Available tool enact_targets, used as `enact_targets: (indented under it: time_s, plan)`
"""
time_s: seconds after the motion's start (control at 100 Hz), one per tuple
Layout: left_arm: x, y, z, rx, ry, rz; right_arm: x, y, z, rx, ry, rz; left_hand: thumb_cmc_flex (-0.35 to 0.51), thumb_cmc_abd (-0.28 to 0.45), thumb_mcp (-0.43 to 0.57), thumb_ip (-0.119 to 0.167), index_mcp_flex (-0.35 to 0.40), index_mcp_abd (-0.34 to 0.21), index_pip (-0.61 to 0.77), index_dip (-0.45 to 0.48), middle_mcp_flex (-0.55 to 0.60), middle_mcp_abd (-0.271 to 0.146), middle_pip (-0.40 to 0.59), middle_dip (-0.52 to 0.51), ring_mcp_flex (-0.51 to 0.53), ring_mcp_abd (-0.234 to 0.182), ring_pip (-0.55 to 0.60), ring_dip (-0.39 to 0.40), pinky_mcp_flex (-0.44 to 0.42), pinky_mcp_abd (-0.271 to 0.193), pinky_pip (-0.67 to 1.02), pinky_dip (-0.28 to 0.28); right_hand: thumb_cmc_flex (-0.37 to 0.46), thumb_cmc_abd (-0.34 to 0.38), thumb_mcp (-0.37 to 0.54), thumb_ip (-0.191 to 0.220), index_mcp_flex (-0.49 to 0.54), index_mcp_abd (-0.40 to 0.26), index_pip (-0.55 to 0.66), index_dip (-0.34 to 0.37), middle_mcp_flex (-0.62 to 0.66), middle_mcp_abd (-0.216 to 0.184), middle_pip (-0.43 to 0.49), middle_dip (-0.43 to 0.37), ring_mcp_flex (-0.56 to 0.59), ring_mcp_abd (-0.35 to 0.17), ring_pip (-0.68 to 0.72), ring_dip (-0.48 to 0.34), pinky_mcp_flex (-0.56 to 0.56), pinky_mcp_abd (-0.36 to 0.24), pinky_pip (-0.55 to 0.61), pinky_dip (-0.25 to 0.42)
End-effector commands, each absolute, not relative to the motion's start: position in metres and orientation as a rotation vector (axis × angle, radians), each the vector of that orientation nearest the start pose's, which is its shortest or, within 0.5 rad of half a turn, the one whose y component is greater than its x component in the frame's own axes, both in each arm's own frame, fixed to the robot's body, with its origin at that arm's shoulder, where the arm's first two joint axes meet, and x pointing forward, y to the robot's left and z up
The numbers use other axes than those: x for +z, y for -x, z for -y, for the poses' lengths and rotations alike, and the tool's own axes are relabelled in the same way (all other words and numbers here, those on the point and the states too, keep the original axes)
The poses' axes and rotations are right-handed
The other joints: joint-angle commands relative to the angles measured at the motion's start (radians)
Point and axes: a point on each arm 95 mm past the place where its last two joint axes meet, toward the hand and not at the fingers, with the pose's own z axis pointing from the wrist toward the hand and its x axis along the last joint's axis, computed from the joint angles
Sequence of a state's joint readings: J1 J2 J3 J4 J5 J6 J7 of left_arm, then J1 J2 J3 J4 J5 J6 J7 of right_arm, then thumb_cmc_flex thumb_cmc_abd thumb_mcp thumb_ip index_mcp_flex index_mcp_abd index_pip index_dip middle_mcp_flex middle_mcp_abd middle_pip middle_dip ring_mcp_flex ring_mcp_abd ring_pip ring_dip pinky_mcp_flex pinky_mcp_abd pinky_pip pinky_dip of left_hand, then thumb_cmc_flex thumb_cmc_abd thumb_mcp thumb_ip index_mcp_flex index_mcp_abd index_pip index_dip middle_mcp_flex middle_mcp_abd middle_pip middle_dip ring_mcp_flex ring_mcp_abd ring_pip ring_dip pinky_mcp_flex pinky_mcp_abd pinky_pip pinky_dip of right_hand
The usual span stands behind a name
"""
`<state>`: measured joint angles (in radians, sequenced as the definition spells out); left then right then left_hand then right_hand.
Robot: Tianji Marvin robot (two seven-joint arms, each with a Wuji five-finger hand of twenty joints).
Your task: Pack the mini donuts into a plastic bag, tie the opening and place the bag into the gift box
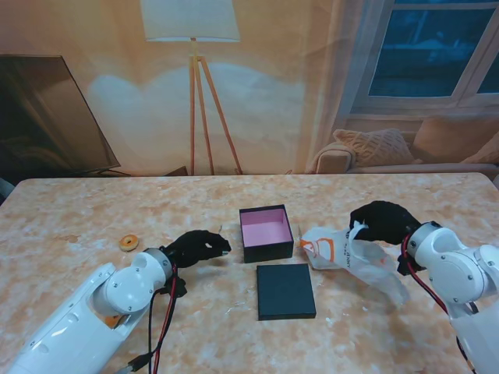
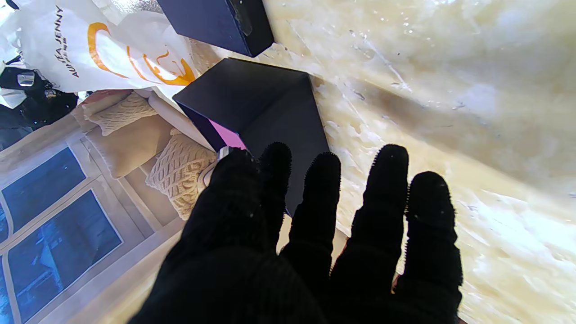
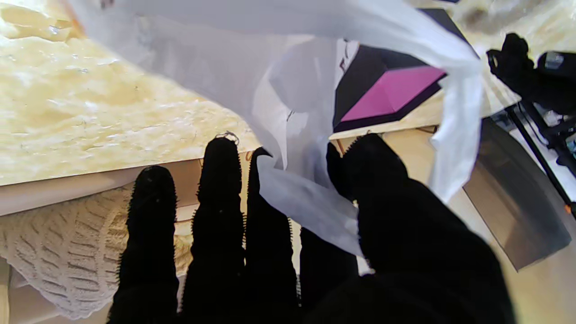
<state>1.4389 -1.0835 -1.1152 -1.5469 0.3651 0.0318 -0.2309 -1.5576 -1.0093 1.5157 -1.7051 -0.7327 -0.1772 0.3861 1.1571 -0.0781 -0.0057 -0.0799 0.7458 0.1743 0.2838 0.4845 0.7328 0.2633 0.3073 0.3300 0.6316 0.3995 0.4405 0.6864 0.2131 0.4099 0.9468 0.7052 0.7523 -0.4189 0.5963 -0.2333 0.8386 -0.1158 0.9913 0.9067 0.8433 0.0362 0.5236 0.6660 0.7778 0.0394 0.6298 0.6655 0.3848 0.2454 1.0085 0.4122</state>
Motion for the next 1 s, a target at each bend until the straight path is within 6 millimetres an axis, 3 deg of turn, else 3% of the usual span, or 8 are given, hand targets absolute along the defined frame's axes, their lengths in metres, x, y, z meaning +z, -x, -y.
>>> enact_targets:
  time_s: [0.0, 0.17, 0.38, 0.58, 0.71, 0.74, 0.76, 0.99]
  plan:
    - [-0.328, -0.413, 0.030, -1.761, 1.861, -1.521, -0.248, -0.416, 0.082, 1.513, -1.380, -1.588, 0.030, -0.003, -0.008, 0.008, 0.003, -0.021, 0.012, 0.012, -0.019, 0.008, 0.004, 0.010, 0.012, 0.010, 0.020, 0.024, -0.009, -0.001, 0.003, 0.001, 0.038, 0.071, 0.021, 0.038, 0.071, -0.020, 0.029, 0.013, -0.026, 0.020, 0.010, -0.021, -0.017, 0.010, 0.010, -0.026, -0.017, 0.015, 0.018, 0.005]
    - [-0.320, -0.403, 0.032, -1.830, 1.837, -1.521, -0.241, -0.415, 0.078, 1.537, -1.438, -1.536, 0.030, -0.004, -0.007, 0.009, 0.010, -0.015, 0.019, 0.017, 0.002, 0.048, 0.056, 0.067, 0.029, 0.014, 0.111, 0.099, 0.007, -0.011, 0.069, 0.039, 0.052, 0.067, 0.026, 0.036, 0.092, 0.006, 0.027, 0.006, 0.010, 0.029, 0.050, 0.004, 0.016, 0.015, 0.050, -0.012, 0.002, 0.012, 0.041, 0.013]
    - [-0.297, -0.394, 0.037, -1.937, 1.736, -1.576, -0.236, -0.415, 0.070, 1.576, -1.525, -1.451, 0.042, -0.021, -0.002, 0.010, 0.023, -0.011, 0.039, 0.029, 0.024, 0.050, 0.120, 0.160, 0.054, 0.007, 0.215, 0.193, 0.041, -0.032, 0.168, 0.107, 0.059, 0.060, 0.042, 0.032, 0.117, 0.032, 0.018, -0.007, 0.064, 0.044, 0.078, 0.034, 0.076, 0.010, 0.096, -0.003, 0.048, 0.008, 0.067, 0.013]
    - [-0.282, -0.387, 0.058, -2.056, 1.739, -1.641, -0.236, -0.419, 0.064, 1.577, -1.569, -1.412, 0.060, -0.050, 0.015, 0.017, 0.029, -0.022, 0.063, 0.038, 0.044, 0.039, 0.172, 0.221, 0.086, -0.013, 0.291, 0.254, 0.075, -0.049, 0.227, 0.146, 0.062, 0.059, 0.044, 0.034, 0.119, 0.048, 0.013, -0.021, 0.073, 0.052, 0.103, 0.051, 0.090, 0.016, 0.137, 0.006, 0.063, 0.017, 0.099, 0.017]
    - [-0.275, -0.386, 0.076, -2.085, 1.722, -1.755, -0.234, -0.421, 0.062, 1.578, -1.572, -1.414, 0.065, -0.077, 0.035, 0.019, 0.018, -0.060, 0.078, 0.043, 0.043, 0.029, 0.184, 0.234, 0.096, -0.032, 0.304, 0.262, 0.090, -0.059, 0.239, 0.151, 0.062, 0.055, 0.047, 0.036, 0.125, 0.053, 0.012, -0.024, 0.080, 0.055, 0.117, 0.058, 0.098, 0.016, 0.160, 0.011, 0.071, 0.019, 0.116, 0.020]
    - [-0.274, -0.386, 0.081, -2.093, 1.721, -1.777, -0.234, -0.421, 0.061, 1.580, -1.576, -1.415, -0.068, -0.141, 0.280, -0.019, 0.004, -0.071, 0.113, 0.019, 0.044, 0.028, 0.189, 0.245, 0.102, -0.037, 0.313, 0.269, 0.097, -0.064, 0.248, 0.151, 0.062, 0.053, 0.048, 0.035, 0.127, 0.047, 0.012, -0.025, 0.083, 0.056, 0.120, 0.058, 0.103, 0.014, 0.165, 0.011, 0.078, 0.019, 0.121, 0.021]
    - [-0.273, -0.385, 0.084, -2.101, 1.720, -1.790, -0.233, -0.421, 0.061, 1.582, -1.579, -1.415, -0.101, -0.160, 0.346, -0.030, 0.005, -0.078, 0.107, 0.027, 0.045, 0.028, 0.194, 0.244, 0.106, -0.038, 0.319, 0.271, 0.101, -0.064, 0.252, 0.153, 0.062, 0.052, 0.048, 0.035, 0.130, 0.046, 0.011, -0.027, 0.086, 0.056, 0.121, 0.058, 0.107, 0.015, 0.168, 0.011, 0.079, 0.019, 0.123, 0.022]
    - [-0.265, -0.384, 0.114, -2.153, 1.691, -1.916, -0.226, -0.425, 0.055, 1.584, -1.602, -1.415, -0.183, -0.168, 0.497, -0.037, -0.105, -0.166, 0.083, -0.004, 0.047, 0.002, 0.239, 0.275, 0.130, -0.072, 0.370, 0.294, 0.132, -0.090, 0.292, 0.161, 0.061, 0.050, 0.056, 0.036, 0.142, 0.056, 0.005, -0.039, 0.106, 0.068, 0.135, 0.060, 0.134, 0.015, 0.198, 0.016, 0.104, 0.024, 0.147, 0.030]
